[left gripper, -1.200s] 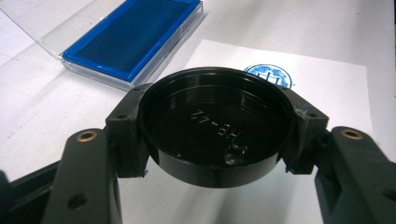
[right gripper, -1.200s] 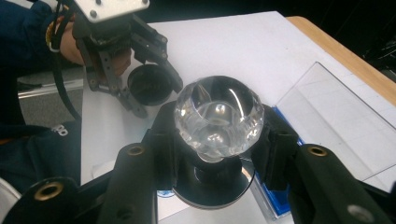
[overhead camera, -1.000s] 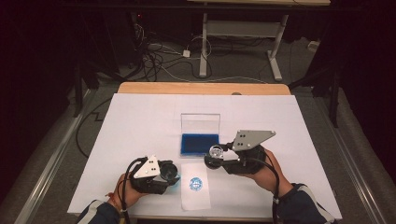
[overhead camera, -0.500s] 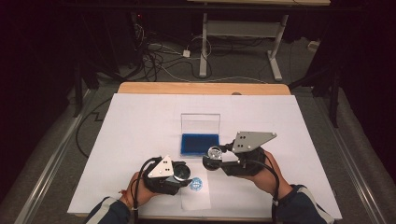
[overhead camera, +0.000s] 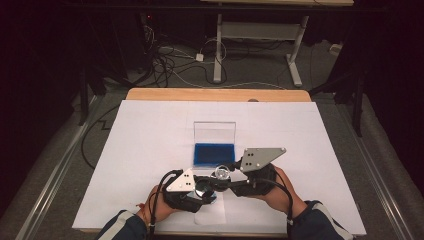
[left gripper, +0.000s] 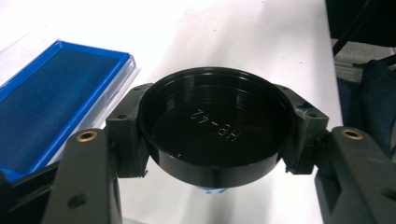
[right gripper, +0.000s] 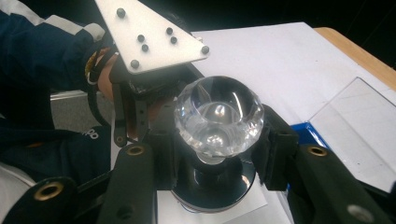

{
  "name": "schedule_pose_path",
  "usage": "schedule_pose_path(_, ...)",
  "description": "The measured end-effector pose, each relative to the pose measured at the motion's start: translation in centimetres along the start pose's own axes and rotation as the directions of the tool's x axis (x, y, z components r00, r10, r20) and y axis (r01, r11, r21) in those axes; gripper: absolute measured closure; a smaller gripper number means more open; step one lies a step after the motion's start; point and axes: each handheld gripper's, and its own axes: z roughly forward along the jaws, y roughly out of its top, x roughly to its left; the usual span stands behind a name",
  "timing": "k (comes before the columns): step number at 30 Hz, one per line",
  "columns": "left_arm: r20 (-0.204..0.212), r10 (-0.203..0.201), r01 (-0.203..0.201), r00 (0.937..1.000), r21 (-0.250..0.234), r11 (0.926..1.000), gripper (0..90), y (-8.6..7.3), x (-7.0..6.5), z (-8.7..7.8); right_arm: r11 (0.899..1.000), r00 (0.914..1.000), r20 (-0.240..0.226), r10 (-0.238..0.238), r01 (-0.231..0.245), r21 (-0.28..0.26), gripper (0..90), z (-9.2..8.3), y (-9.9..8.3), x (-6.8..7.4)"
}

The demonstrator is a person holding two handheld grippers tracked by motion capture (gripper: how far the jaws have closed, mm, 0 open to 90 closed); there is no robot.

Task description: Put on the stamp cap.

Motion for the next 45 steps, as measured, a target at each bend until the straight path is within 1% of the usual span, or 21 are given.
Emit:
schedule_pose_path(4,0.018,-0.007,0.007,0.9998,-0.013,0.9999,36.0,0.3,-0.3,0.2,1.000,0.9999,-0.010,0.000,0.000,0.005,57.4,0.5,-0.1,0.2)
schedule_pose_path(12,0.032,0.009,-0.008,0.9995,-0.021,0.9998,36.0,0.9,-0.8,0.8,1.000,0.9997,-0.024,-0.003,0.003,0.010,57.4,1.4,-0.3,0.5)
schedule_pose_path(14,0.035,0.007,-0.006,0.9994,-0.025,0.9997,36.0,1.0,-0.9,0.9,1.000,0.9997,-0.025,-0.003,0.004,0.014,57.4,1.5,-0.4,0.5)
schedule_pose_path(17,0.019,0.008,-0.007,0.9998,-0.029,0.9995,36.0,1.2,-0.9,0.8,1.000,0.9996,-0.029,-0.004,0.005,0.019,57.4,1.7,-0.5,0.6)
schedule_pose_path(20,0.016,0.014,-0.013,0.9998,-0.038,0.9992,36.0,1.3,-1.0,0.6,1.000,0.9995,-0.031,-0.006,0.006,0.023,57.4,1.9,-0.6,0.6)
schedule_pose_path(28,0.021,0.014,-0.013,0.9997,-0.035,0.9993,36.0,1.3,-1.0,0.7,0.999,0.9994,-0.034,-0.010,0.011,0.033,57.4,2.3,-0.7,0.6)
schedule_pose_path(32,0.018,0.006,-0.006,0.9998,-0.041,0.9991,36.0,1.3,-0.9,0.6,0.999,0.9992,-0.039,-0.012,0.013,0.042,57.3,2.5,-0.8,0.6)
schedule_pose_path(45,0.021,0.009,-0.008,0.9997,-0.038,0.9993,36.0,1.3,-0.9,0.7,0.999,0.9989,-0.046,-0.012,0.013,0.031,57.3,2.7,-1.0,0.6)
